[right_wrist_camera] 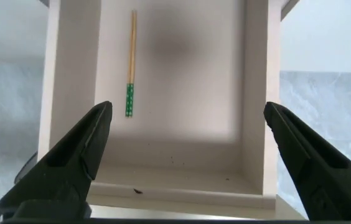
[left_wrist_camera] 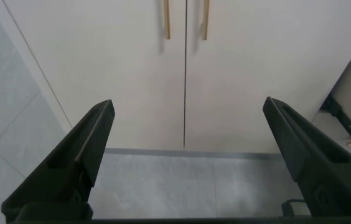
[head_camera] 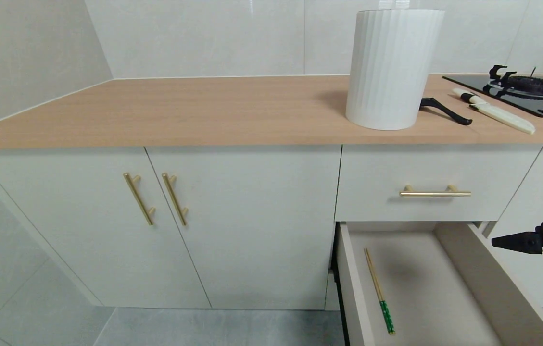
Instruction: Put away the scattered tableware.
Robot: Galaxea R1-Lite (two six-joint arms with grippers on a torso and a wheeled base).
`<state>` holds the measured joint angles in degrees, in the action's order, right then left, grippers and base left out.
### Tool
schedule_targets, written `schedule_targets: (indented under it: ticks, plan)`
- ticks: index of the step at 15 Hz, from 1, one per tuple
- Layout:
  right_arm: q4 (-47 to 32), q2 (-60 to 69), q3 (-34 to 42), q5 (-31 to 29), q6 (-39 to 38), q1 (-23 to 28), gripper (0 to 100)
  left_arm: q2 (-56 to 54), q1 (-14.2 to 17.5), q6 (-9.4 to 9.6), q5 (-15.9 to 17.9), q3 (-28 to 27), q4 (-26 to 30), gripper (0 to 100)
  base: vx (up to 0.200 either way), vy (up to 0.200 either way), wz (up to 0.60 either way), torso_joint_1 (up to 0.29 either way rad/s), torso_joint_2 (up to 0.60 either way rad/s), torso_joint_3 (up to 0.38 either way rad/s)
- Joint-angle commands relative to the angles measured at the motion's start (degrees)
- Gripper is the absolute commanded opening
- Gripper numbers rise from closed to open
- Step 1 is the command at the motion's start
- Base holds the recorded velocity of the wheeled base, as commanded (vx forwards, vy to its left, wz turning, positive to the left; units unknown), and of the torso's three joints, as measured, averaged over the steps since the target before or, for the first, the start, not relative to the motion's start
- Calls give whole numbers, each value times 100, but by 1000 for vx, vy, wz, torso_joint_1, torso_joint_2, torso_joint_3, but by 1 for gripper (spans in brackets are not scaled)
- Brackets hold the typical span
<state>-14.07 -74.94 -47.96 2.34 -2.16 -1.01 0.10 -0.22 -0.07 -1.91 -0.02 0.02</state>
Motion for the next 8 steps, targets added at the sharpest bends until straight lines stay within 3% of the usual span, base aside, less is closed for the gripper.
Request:
schedule_targets:
  ticks: [1, 5, 8]
  plan:
    - [1, 23, 15, 3, -4, -4, 100, -1, 4, -1, -2, 2, -2, 100, 0, 0, 0, 149, -212, -276]
    - [1, -21, 15, 3, -4, -4, 100, -1, -4, -1, -2, 2, -2, 100, 0, 0, 0, 109, -520, -273]
    - [36, -91, 102, 3, 5, -4, 100, -1, -4, -1, -2, 2, -2, 100, 0, 0, 0, 255, -465, -282]
